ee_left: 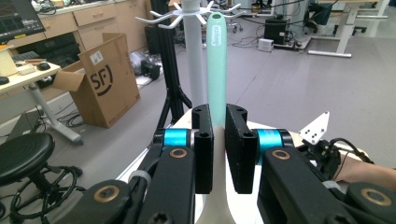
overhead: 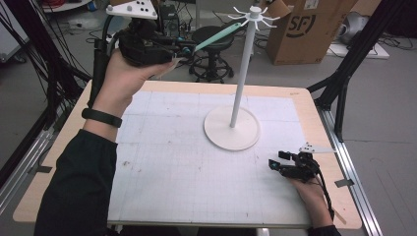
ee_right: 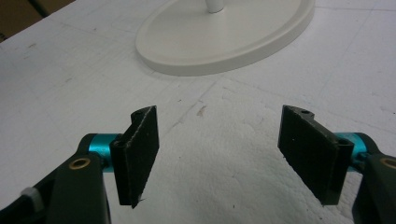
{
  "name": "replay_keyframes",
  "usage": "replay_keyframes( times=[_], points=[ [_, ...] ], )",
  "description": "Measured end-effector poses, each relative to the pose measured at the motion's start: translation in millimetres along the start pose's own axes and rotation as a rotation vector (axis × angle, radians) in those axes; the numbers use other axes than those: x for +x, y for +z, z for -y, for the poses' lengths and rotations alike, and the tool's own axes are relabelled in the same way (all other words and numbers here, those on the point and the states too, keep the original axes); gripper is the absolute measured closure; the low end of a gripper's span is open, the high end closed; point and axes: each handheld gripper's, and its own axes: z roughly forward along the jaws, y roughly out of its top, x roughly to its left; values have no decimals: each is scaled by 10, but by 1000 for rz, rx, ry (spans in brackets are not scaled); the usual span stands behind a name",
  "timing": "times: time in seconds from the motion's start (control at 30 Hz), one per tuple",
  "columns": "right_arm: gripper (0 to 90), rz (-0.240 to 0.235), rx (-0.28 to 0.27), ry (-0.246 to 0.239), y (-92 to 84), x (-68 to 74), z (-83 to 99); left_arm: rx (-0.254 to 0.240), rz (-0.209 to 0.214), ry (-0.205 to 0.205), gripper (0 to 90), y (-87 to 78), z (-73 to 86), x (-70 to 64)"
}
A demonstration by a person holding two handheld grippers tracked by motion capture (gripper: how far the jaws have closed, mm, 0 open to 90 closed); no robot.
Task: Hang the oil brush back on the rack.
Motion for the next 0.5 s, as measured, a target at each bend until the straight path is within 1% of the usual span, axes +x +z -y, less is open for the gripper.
replay_keyframes(
  times=[0.2, 0.33, 0.5],
  points=[
    [286, -1, 1, 2, -1, 2, 0, 6, -6, 3, 821, 23, 2, -2],
    [286, 0, -1, -3, -1, -2, -1, 7, -17, 1, 821, 24, 5, 9],
    [286, -1, -1, 0, 1, -1, 0, 2, -20, 3, 821, 18, 4, 16]
  ],
)
